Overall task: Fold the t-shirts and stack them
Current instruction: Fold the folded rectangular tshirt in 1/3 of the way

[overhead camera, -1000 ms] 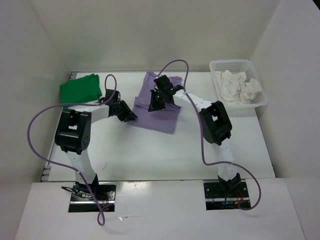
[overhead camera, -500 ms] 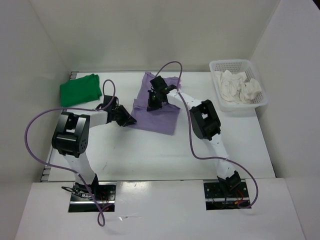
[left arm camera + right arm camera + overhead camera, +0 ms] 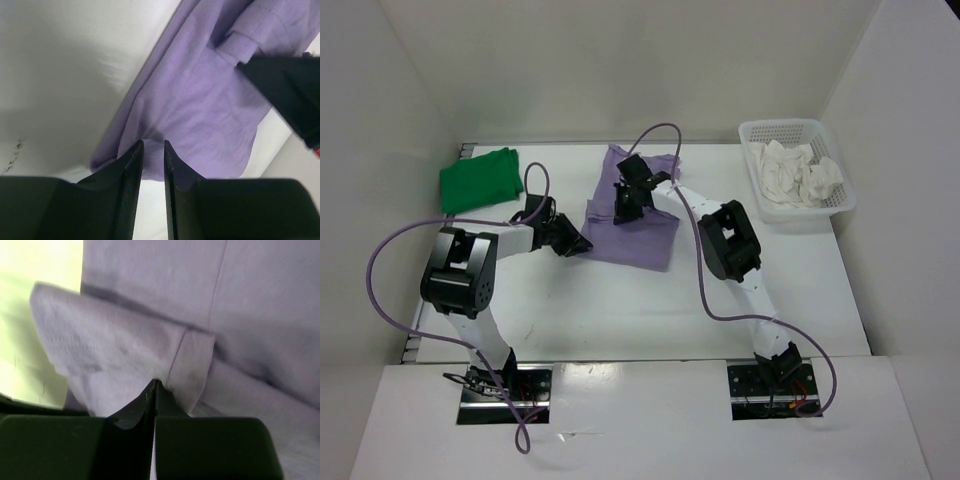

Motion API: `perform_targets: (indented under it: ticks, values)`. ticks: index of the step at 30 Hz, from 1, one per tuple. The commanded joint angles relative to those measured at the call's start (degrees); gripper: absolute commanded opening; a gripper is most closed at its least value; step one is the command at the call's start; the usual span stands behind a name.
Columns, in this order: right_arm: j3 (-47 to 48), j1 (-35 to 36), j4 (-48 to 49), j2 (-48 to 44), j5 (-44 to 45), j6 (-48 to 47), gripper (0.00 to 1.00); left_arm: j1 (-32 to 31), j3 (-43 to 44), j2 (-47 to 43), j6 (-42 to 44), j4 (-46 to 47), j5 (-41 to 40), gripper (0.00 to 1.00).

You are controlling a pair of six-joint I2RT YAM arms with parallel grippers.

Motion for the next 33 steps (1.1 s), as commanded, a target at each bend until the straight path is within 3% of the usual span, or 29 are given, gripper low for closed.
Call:
perform_targets:
  ticks: [1, 5, 7, 8, 9, 13, 16, 17, 20, 23, 28, 33]
  values:
    - [6.68, -0.80, -1.00, 3.53, 5.03, -1.54, 0.01, 0.19, -3.13, -0.73, 1.83, -4.60, -1.24, 0.31]
    - [20.04, -3.97, -3.27, 9.07, 10.91, -2.77, 0.01, 0.19, -3.66, -1.26, 2.36, -5.83, -2.29, 0.31]
    - [35.13, -6.51, -6.78, 15.57, 12.24, -2.77, 0.01, 0.19, -3.67, -1.79, 2.36, -6.36, -2.30, 0.31]
    - [49.46, -7.31, -12.54, 18.55, 12.24, -2.77, 0.01, 0.19, -3.67, -1.79, 2.36, -6.36, -2.30, 0.31]
    - [51.43, -8.19, -13.21, 20.32, 9.28, -1.81, 0.01, 0.19, -3.14, -2.58, 2.36, -6.97, -2.30, 0.31]
    - [41.10, -9.61, -13.38, 7.81, 7.06, -1.44, 0.02, 0.19, -1.91, -4.69, 2.36, -7.59, -2.30, 0.31]
    - [24.35, -6.54, -10.77, -0.99, 4.95, -5.49, 0.04, 0.19, -0.51, -6.10, 2.36, -7.59, -2.30, 0.31]
    - [12.81, -4.70, -8.67, -7.37, 3.90, -6.10, 0.04, 0.19, 0.11, -6.10, 2.36, -7.59, -2.30, 0.33]
    - [-4.90, -3.46, -2.24, -14.88, -0.84, -4.80, 0.04, 0.19, 0.64, -6.10, 2.36, -7.59, -1.08, 0.33]
    - [-14.87, -2.93, 1.10, -17.10, -2.70, -4.10, 0.04, 0.19, 1.69, -5.49, 2.36, -7.59, -0.45, 0.33]
    - [-17.98, -2.31, 3.66, -16.50, -3.49, -4.09, 0.04, -0.34, 2.93, -6.10, 2.98, -8.29, 0.07, 0.33]
    - [-12.90, -2.31, 4.27, -10.09, -1.47, -4.09, 0.01, -5.08, 7.23, -6.10, 2.98, -8.91, 0.07, 0.33]
